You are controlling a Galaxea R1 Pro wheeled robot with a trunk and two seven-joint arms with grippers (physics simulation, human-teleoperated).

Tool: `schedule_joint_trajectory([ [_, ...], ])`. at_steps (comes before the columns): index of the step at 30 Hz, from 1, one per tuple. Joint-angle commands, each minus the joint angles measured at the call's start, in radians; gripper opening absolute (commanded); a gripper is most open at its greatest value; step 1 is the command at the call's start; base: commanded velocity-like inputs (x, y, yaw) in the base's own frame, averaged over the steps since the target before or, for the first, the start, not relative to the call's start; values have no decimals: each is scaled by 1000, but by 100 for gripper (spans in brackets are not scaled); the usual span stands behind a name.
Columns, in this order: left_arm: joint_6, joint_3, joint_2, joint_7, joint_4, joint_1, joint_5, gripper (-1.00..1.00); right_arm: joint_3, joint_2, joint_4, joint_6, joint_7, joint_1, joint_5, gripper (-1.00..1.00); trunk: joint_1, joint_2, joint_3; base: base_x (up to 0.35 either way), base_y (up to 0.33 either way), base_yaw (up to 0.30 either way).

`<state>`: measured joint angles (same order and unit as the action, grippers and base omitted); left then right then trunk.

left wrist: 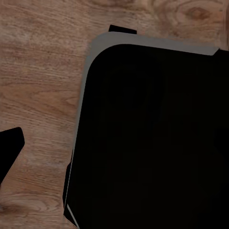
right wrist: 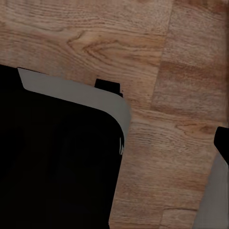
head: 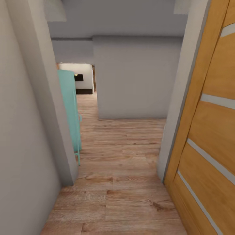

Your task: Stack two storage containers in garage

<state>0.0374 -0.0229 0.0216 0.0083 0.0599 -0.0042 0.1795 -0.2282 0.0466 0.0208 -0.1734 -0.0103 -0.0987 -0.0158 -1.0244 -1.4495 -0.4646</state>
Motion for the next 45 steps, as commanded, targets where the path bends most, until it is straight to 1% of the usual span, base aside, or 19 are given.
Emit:
schedule_joint_trajectory([
  [1,3,-2,0,1,-1,0,5,100,-5,0,2,-5,-1,-1,-2,100,-1,0,-1,323,0,0],
  [45,2,-1,0,1,-3,0,5,100,-4,0,2,-5,0,-1,-3,100,-1,0,-1,323,0,0],
])
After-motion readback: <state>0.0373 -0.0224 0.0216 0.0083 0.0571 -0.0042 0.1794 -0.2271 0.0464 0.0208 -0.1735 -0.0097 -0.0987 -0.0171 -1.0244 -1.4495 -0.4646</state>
